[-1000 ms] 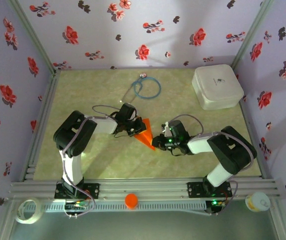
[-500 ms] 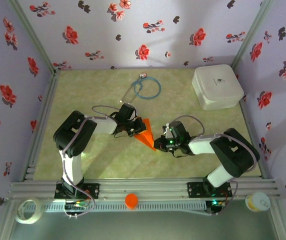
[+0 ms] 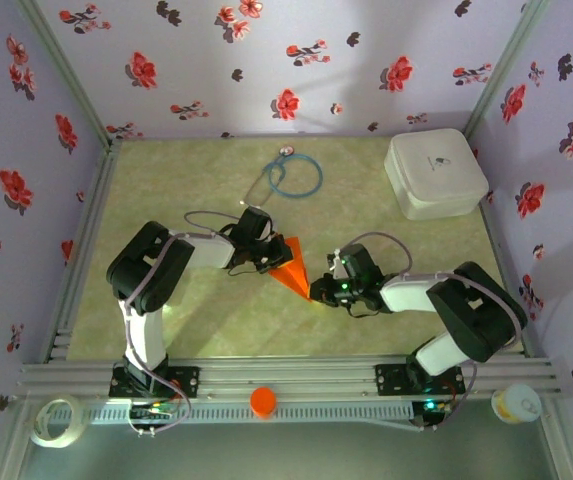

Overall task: Fold a paper plane with a square sheet of paper (pick it up from the middle)
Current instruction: Fourth fold the wing at the center of the table.

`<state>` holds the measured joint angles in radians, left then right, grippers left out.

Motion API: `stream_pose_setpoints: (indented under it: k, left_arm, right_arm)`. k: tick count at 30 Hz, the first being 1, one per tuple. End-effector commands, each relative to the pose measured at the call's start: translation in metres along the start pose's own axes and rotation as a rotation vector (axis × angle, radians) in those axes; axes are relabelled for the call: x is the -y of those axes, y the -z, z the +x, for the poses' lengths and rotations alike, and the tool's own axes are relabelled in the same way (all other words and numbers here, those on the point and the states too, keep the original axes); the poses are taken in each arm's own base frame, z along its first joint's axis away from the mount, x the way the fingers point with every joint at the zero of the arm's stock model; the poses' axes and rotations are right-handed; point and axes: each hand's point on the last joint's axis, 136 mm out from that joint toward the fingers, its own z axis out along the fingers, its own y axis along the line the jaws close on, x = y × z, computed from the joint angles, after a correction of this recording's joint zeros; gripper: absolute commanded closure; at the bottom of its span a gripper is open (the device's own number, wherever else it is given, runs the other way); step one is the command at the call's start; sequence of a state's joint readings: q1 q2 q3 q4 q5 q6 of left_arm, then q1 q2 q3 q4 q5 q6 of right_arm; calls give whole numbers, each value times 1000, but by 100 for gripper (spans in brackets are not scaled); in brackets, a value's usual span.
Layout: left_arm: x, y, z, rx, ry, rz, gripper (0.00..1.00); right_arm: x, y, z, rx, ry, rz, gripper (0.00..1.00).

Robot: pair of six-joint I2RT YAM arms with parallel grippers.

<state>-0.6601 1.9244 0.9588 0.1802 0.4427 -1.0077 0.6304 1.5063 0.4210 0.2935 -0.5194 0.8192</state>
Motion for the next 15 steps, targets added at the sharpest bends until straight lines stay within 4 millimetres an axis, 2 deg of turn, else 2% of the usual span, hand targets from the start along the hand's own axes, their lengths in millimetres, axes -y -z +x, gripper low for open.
stream_pose_setpoints:
  k: [1, 9, 15]
  left_arm:
    - [-26, 1, 5, -7, 34, -71, 100]
    - [-26, 1, 5, -6, 34, -72, 100]
    - [-26, 1, 5, -6, 35, -70, 100]
  right_arm:
    - [40, 1, 36, -105, -80, 141, 90]
    - [38, 7, 37, -91, -78, 138, 86]
    - [37, 8, 39, -98, -85, 127, 90]
